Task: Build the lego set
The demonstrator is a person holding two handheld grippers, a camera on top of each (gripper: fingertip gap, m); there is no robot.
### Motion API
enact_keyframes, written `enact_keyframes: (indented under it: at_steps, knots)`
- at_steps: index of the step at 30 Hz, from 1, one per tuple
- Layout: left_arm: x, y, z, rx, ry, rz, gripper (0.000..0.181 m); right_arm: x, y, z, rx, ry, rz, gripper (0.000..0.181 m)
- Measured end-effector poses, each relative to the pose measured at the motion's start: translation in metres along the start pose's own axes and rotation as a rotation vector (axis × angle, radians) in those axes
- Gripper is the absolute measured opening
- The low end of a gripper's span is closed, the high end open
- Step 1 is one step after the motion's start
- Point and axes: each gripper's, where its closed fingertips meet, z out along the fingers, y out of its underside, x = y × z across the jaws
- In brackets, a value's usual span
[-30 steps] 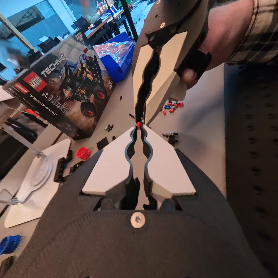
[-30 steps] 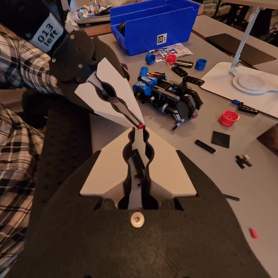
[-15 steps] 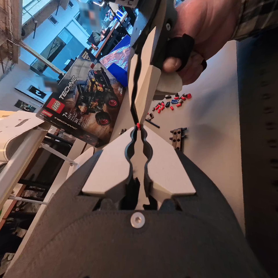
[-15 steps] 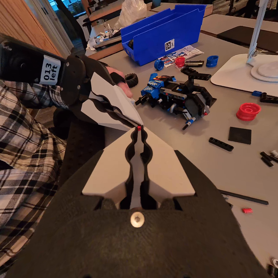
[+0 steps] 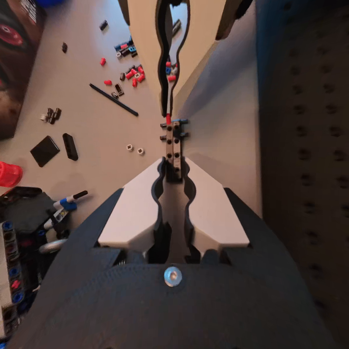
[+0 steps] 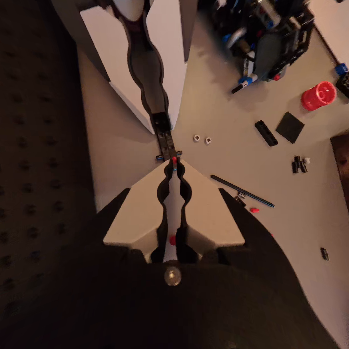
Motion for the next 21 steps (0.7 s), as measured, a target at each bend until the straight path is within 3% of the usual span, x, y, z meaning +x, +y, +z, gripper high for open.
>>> enact_keyframes:
  at_steps: [4, 21]
  knots:
    - [0.0002, 0.0016, 0.0014, -0.003, 0.011, -0.011, 0.014, 0.0019, 0.0092, 0.0073, -0.099, 0.004, -0.062, 0.002]
    - [0.0005, 0.0016, 0.0018, 0.004, 0.012, -0.002, 0.014, -0.0023, 0.0099, 0.0098, -0.26, -0.031, -0.237, 0.002]
